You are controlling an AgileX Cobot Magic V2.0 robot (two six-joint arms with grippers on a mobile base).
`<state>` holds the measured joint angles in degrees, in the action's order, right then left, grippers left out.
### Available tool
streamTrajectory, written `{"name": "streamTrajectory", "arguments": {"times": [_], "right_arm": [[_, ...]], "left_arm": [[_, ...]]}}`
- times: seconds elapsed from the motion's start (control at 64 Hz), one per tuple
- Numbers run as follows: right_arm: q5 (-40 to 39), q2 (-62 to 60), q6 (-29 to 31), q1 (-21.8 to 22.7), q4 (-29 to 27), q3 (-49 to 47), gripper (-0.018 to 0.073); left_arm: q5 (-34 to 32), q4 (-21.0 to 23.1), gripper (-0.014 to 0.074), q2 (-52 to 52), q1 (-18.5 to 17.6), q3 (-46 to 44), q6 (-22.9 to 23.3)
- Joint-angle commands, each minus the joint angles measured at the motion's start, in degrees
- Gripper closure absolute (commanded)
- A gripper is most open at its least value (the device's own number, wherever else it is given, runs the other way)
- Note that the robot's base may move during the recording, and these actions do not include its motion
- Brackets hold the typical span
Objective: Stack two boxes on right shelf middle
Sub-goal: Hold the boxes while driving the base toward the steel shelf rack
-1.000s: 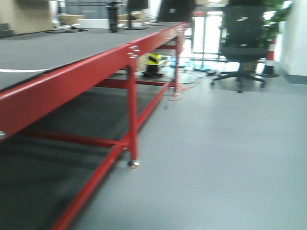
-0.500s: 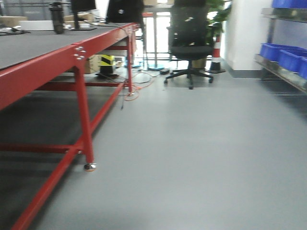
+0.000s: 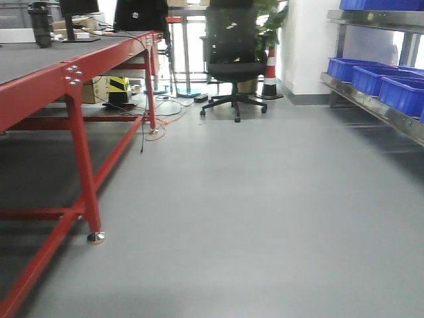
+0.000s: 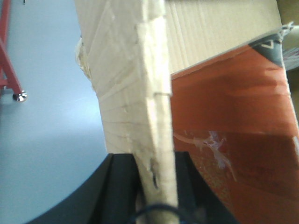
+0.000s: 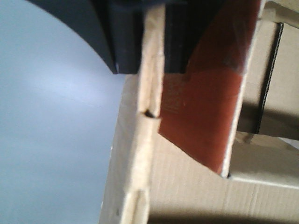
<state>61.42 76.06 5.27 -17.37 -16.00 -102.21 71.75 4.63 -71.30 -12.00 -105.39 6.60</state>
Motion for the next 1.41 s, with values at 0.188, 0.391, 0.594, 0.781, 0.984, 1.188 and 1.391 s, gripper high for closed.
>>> {"name": "streamTrajectory", "arguments": {"times": [0.188, 0.391, 0.594, 0.781, 0.984, 1.188, 1.391], "right_arm": [[-2.72, -0.67, 0.78, 0.67, 2.20, -0.44, 0.0713], [-2.72, -0.67, 0.78, 0.67, 2.20, -0.44, 0.0713], [-2.72, -0.67, 0.78, 0.67, 2.20, -0.44, 0.0713], [-2.72, -0.67, 0.78, 0.67, 2.20, -0.44, 0.0713], [-2.72, -0.67, 0.78, 0.67, 2.20, -0.44, 0.0713], [-2.72, -0.67, 0.78, 0.67, 2.20, -0.44, 0.0713], [-2.72, -0.67, 0.78, 0.67, 2.20, -0.44, 0.0713]], "left_arm": [[-1.79, -0.48, 0.0708, 1.31, 0.26, -0.79, -0.30], [-1.79, -0.48, 0.0708, 1.31, 0.26, -0.79, -0.30], [-1.79, -0.48, 0.0708, 1.31, 0.26, -0.79, -0.30], [-1.79, -0.48, 0.0708, 1.31, 0.26, -0.79, -0.30], [-1.79, -0.48, 0.0708, 1.31, 0.26, -0.79, -0.30], [-1.79, -0.48, 0.0708, 1.31, 0.26, -0.79, -0.30], [-1.79, -0.48, 0.0708, 1.31, 0.26, -0.79, -0.30]]}}
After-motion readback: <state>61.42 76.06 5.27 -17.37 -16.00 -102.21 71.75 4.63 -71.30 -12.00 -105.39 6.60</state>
